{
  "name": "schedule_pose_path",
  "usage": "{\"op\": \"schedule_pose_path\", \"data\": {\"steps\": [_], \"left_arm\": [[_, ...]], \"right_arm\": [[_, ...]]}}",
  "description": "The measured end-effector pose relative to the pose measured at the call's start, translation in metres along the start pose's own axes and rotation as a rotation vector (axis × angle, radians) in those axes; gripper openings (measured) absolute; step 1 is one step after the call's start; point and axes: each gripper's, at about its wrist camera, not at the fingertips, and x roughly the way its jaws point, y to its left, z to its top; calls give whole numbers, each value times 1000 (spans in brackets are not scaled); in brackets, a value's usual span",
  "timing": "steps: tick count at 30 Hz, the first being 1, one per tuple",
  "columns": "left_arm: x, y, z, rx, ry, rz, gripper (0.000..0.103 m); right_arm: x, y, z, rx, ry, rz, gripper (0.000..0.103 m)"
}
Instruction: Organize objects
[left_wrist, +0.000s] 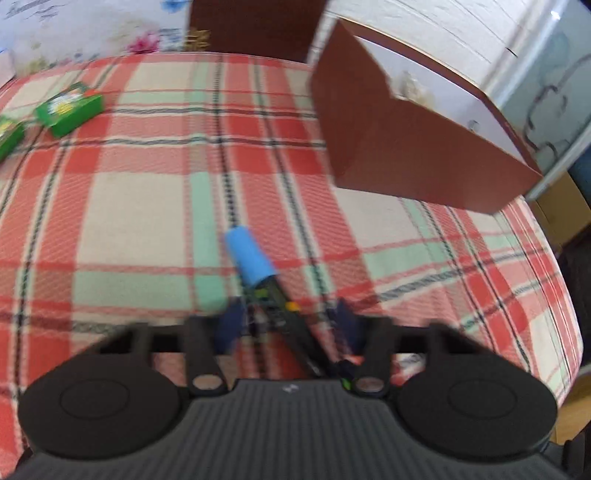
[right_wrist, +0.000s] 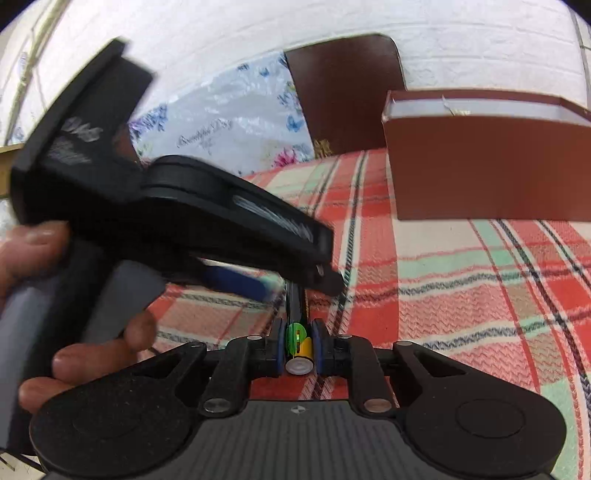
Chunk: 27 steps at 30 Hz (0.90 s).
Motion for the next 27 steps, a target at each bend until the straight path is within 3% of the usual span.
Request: {"op": "schedule_pose_path", "data": {"steps": [4, 11, 18, 21, 22, 23, 24, 25, 27], "left_arm": [[-14, -9, 10, -16, -45, -52, 29], [-40, -74, 71, 129, -208, -150, 24], [-8, -147, 140, 238, -244, -233, 24], [16, -174, 159, 274, -261, -235, 26], [26, -181, 165, 281, -260, -226, 33], [37, -185, 169, 283, -256, -207, 47], [47, -186, 171, 270, -250, -176, 46], [54, -185, 171, 255, -232, -161, 43], [55, -174, 162, 247, -233, -208, 43]], "right_arm": [[-16, -1, 7, -41, -79, -40, 17], [-43, -22, 47, -70, -305, -159, 17], [-37, -83, 100, -64, -418, -304, 17], [-23, -110, 120, -75, -441, -367, 17], [-13, -118, 126, -93, -442, -397, 22], [-1, -127, 131, -118, -430, -439, 32], [12, -135, 134, -137, -390, -486, 51], [18, -142, 135, -130, -359, -514, 50], [8, -150, 125, -81, -389, -504, 49]]}}
